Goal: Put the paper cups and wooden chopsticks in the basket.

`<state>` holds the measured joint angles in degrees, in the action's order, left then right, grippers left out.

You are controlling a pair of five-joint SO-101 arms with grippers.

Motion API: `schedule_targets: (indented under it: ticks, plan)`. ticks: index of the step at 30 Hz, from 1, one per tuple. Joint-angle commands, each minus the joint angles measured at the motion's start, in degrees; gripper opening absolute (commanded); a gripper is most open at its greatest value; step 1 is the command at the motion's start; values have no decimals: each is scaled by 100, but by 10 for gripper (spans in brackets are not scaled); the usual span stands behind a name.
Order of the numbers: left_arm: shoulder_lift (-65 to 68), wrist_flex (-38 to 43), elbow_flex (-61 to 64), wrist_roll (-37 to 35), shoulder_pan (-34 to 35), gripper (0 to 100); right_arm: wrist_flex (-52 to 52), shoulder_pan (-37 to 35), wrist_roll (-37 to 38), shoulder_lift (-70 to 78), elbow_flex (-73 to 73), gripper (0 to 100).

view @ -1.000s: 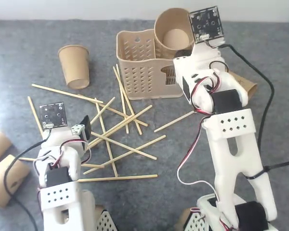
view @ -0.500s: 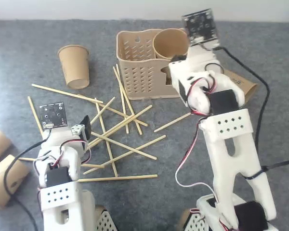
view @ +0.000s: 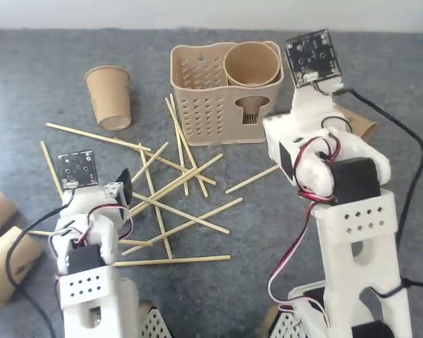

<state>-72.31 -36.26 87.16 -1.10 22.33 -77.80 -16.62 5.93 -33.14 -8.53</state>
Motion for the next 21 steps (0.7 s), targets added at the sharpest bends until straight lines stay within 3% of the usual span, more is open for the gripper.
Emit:
schedule_targets:
  ticks: [1,10,21]
  plan:
    - [-97,-492,-602,-404,352,194,-778,189,431,-207,237,8]
    - [-53,-2286,-2290,-870,2453,196,-760,312,774,-286,-1530,8]
    - [-35,-3385,-3037,-387,4176,197,2088,752,738,-215,-4378,8]
